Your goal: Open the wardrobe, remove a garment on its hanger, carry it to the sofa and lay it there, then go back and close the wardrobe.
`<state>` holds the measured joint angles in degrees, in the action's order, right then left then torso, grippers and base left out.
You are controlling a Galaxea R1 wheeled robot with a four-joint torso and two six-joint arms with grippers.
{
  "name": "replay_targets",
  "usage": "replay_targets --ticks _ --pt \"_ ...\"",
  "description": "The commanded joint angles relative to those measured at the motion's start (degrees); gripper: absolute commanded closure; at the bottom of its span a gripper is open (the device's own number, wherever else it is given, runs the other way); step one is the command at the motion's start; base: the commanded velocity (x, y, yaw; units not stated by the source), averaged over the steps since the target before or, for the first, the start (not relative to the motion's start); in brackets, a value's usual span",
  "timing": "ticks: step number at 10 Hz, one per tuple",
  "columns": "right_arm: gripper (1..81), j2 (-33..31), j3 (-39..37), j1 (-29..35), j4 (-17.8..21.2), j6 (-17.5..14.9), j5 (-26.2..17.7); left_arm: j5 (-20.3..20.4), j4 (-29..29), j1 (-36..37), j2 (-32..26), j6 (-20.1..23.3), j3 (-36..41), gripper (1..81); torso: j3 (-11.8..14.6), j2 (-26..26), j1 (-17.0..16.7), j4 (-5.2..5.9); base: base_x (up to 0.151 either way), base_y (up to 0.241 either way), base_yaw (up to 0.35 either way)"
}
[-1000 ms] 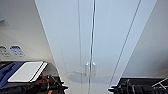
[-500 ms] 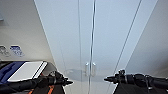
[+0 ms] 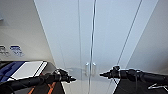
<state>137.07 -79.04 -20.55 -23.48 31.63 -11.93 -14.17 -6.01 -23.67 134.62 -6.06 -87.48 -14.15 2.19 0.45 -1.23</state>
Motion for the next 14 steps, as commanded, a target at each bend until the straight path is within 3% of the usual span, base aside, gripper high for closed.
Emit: replay_targets --ticks 1,14 --pt "1.0 2.17 -2.32 9.43 0.89 0.36 -0.72 -0.86 1.09 8.86 1.26 -0.09 -1.2 1.0 0.0 0.0 0.0 0.0 0.0 0.0 0.0" --pt "1.0 13.51 -16.39 11.97 1.15 0.71 -0.81 -3.58 0.21 10.36 15.15 -1.24 -12.45 1.0 -0.09 -0.07 0.06 0.0 0.0 0.0 0.0"
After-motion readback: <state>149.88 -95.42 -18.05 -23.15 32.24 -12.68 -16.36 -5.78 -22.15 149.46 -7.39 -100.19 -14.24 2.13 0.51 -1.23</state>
